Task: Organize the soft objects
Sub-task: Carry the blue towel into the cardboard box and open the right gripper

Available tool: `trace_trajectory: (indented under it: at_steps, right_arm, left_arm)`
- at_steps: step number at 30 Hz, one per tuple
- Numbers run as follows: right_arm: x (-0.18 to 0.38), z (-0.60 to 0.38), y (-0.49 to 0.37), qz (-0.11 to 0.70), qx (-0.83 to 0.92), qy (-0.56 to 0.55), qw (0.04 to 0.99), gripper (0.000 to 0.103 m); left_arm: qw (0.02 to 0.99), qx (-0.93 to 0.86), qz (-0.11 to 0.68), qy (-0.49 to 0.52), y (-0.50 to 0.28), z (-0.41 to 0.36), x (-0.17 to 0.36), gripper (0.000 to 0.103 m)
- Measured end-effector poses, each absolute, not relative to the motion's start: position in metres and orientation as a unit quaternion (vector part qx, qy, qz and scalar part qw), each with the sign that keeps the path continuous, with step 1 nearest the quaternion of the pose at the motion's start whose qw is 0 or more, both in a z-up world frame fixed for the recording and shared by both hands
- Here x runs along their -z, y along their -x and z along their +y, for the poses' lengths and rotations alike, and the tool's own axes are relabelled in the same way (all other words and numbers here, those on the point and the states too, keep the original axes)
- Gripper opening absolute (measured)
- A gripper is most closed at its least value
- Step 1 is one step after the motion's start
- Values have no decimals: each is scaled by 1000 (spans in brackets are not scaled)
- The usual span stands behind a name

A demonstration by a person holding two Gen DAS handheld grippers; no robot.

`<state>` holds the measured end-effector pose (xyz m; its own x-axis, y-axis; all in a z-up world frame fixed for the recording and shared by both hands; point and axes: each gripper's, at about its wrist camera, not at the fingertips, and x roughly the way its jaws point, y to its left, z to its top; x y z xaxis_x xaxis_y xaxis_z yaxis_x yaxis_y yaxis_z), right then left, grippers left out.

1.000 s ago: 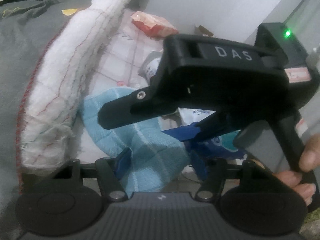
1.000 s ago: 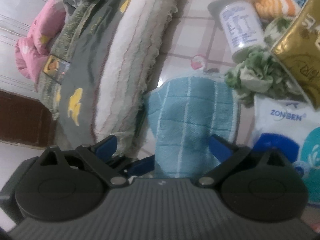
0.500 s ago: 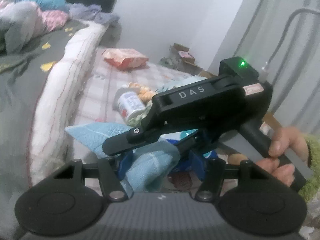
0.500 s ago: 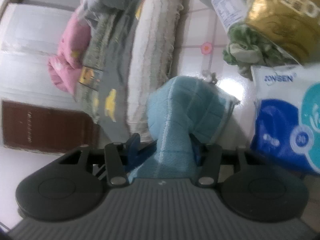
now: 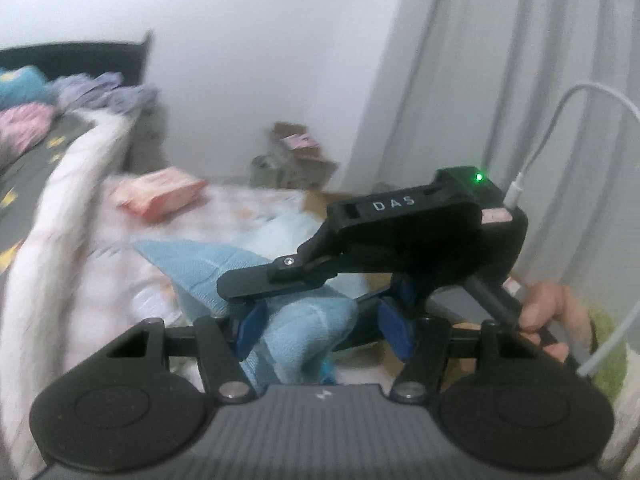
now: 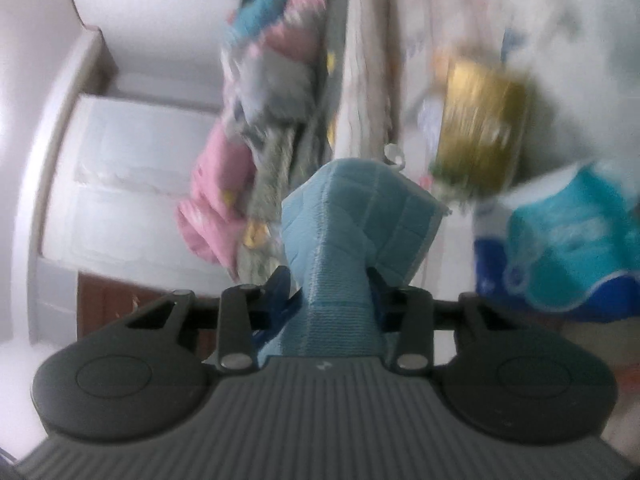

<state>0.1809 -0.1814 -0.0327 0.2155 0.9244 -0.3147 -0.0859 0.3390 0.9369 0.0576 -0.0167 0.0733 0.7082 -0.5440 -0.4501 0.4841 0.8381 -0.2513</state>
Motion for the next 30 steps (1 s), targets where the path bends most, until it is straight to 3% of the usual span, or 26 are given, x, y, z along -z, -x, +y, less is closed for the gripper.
trace_trajectory:
  at_steps: [8,14,22,30]
  right_arm:
    - [-4,-299,-174,399,-336,-464,716,28]
    - [-11,-399,-175,371,-239,-458,772,25]
    - [29,-487,-215,424,-77,-407,805,25]
    - [61,-478,-239,470,44,-223,853,28]
  left_arm:
    - [899,366,237,48,-91,-101,-93,63]
    - [885,373,274,61,-115,-127,-72,63]
    - [887,342,300,84,-139,-113,-51,62]
    - [887,333,308,87,-140,-102,-48,62]
